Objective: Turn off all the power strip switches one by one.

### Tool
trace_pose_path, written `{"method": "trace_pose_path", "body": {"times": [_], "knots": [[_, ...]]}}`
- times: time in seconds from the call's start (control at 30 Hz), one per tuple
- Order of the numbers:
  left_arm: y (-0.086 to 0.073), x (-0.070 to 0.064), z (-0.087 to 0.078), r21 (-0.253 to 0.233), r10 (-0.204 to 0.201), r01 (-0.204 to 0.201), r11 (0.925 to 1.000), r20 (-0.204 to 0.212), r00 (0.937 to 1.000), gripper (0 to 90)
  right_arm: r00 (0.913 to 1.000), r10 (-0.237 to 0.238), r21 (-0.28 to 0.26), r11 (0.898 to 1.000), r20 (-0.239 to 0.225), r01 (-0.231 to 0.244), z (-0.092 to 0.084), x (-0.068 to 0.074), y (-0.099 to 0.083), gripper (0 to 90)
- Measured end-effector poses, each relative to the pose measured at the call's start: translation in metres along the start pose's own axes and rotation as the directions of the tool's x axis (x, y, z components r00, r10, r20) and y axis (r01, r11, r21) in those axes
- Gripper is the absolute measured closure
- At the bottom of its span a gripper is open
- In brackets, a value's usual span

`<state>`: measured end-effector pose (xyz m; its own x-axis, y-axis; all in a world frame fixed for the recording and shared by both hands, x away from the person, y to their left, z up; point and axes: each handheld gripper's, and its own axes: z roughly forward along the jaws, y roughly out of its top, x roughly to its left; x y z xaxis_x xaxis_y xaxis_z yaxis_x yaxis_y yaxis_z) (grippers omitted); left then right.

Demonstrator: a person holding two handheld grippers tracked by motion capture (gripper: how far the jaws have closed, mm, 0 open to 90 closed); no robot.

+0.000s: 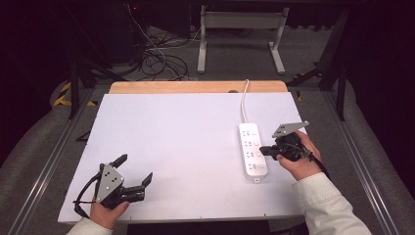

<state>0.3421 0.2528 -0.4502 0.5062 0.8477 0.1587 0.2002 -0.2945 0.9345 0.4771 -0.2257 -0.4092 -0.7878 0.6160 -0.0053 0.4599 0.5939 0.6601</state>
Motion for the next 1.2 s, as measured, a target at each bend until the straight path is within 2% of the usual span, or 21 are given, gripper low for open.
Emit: {"method": "trace_pose_path", "body": {"times": [0.07,0.17,0.27,0.53,0.73,1.2], "knots": [[0.0,0.0,0.0,0.0,-0.001,0.001,1.0,0.0,1.0,6.9,0.9999,-0.004,0.039,0.999,-0.014,0.005,0.004,0.002,0.0,90.0],[0.0,0.0,0.0,0.0,0.0,0.0,1.0,0.0,1.0,6.9,0.9998,-0.011,0.059,0.998,-0.018,0.012,0.006,0.002,0.0,90.0],[0.0,0.0,0.0,0.0,0.001,-0.001,1.0,-0.002,1.0,6.9,0.9992,-0.025,0.115,0.993,-0.031,0.028,0.012,0.004,-0.001,90.0],[0.0,0.0,0.0,0.001,0.001,-0.001,1.0,-0.002,1.0,6.9,0.9985,-0.033,0.167,0.985,-0.043,0.04,0.017,0.007,-0.002,90.0],[0.0,0.0,0.0,0.002,0.001,-0.001,1.0,-0.004,1.0,6.9,0.9982,-0.047,0.219,0.974,-0.038,0.054,0.022,0.008,-0.005,90.0],[0.0,0.0,0.0,0.003,-0.001,0.001,1.0,-0.004,1.0,6.9,0.9984,-0.032,0.236,0.971,-0.048,0.042,0.026,0.01,-0.007,90.0]]}}
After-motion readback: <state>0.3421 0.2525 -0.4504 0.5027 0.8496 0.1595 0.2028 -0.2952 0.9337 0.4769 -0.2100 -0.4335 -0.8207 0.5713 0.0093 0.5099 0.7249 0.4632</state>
